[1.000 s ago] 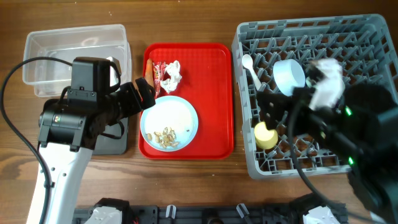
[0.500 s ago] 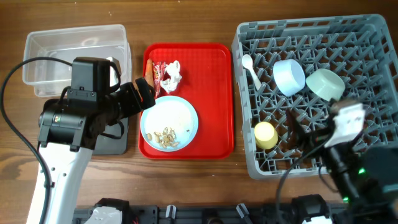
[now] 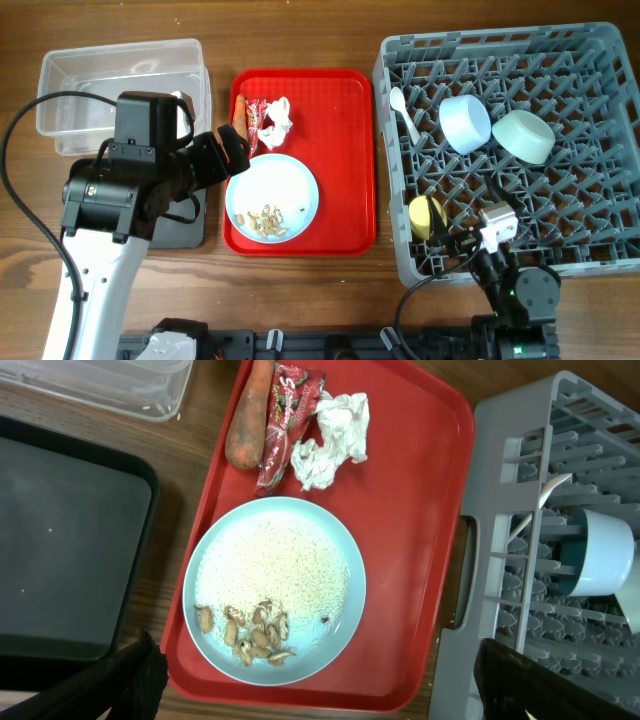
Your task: Sort waste into correct bins and load items into the dishwasher rack
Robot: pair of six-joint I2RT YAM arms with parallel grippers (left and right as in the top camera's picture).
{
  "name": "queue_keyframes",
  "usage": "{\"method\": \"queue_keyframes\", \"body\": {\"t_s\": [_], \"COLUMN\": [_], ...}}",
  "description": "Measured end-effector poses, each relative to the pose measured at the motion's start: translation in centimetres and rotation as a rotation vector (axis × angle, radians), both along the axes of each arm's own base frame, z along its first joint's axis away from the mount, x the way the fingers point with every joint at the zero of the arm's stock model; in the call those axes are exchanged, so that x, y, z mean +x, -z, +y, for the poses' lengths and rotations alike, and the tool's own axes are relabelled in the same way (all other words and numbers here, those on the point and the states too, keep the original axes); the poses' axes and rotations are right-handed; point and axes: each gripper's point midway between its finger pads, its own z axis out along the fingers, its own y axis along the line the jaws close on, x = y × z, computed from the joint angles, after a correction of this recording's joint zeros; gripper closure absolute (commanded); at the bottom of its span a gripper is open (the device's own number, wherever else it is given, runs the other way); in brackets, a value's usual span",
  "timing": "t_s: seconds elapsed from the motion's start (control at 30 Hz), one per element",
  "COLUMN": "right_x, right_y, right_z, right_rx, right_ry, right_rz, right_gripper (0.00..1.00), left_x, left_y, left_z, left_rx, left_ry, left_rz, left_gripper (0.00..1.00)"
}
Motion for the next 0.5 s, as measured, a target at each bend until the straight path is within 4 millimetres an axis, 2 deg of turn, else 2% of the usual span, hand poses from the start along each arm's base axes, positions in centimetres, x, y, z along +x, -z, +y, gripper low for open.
{"method": "queue_keyframes", "body": {"t_s": [0.5], "right_x": [0.05], "right_y": [0.42], "right_z": [0.12], "right_rx": [-0.001], "right_ry": [-0.007], "right_rz": [0.002], "right_gripper": [0.00], "left_x": [0.03], "left_y": [-0.04], "left_z": [-0.01], "left_rx": [-0.003], "left_ry": [-0.003], "left_rz": [-0.001], "left_gripper": [0.00]}}
